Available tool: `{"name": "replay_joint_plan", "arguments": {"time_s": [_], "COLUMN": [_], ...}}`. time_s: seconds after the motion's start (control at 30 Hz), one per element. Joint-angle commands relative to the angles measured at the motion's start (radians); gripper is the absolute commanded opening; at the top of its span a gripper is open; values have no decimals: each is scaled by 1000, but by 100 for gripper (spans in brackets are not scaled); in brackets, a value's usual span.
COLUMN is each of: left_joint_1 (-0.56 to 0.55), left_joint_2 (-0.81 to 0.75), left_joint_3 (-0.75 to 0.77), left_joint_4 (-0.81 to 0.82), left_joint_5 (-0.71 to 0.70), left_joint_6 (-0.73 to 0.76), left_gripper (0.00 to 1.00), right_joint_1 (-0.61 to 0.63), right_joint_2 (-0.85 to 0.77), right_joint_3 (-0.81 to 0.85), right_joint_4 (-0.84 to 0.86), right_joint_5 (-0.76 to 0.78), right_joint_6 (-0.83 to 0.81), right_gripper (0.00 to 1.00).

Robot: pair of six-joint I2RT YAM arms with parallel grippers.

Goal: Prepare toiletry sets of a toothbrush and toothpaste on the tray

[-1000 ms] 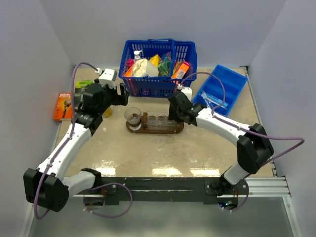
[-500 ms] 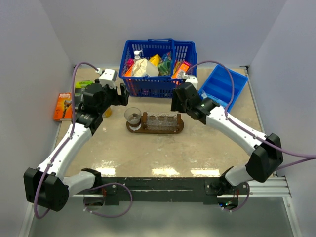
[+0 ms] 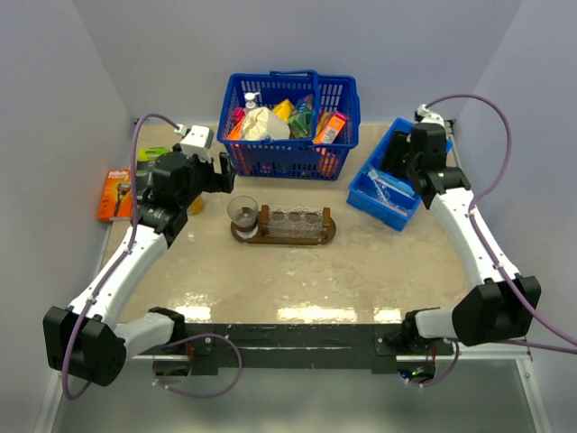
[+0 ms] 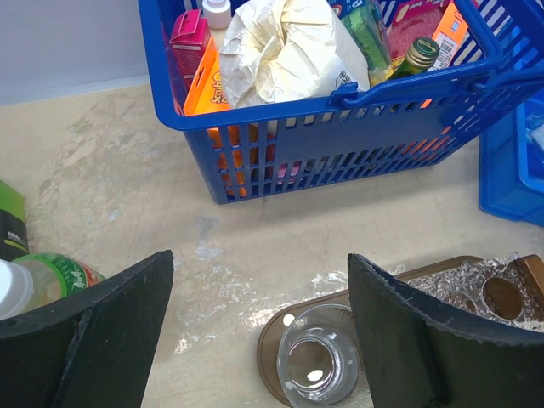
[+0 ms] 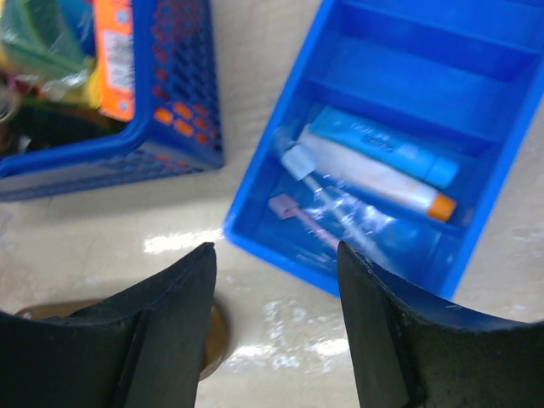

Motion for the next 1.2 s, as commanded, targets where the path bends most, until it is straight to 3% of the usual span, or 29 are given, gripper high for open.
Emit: {"name": "replay_joint_plan", "arguments": {"time_s": [0.0,0.27,0.57,1.17], "left_joint_1": [-3,-3,-5,-5], "left_joint_2": [-4,0,3,10], "left_joint_3": [12,12,12,12], "left_joint_4": [31,28,31,31], "left_joint_5": [-21,-29,-20,-15], "left_joint_6": [27,38,36,35], "left_gripper": [87,87,87,87], "right_joint_1": [-101,-219,-222,-204], "right_joint_2": [56,277,446,596], "right_joint_3": [42,183,257,295], "right_joint_4": [40,-15,-28,-41], "right_joint_5": [-124,-72,-20,-81], "right_joint_6": [-107,-225,-310,-426], "right_gripper": [61,55,50,47]}}
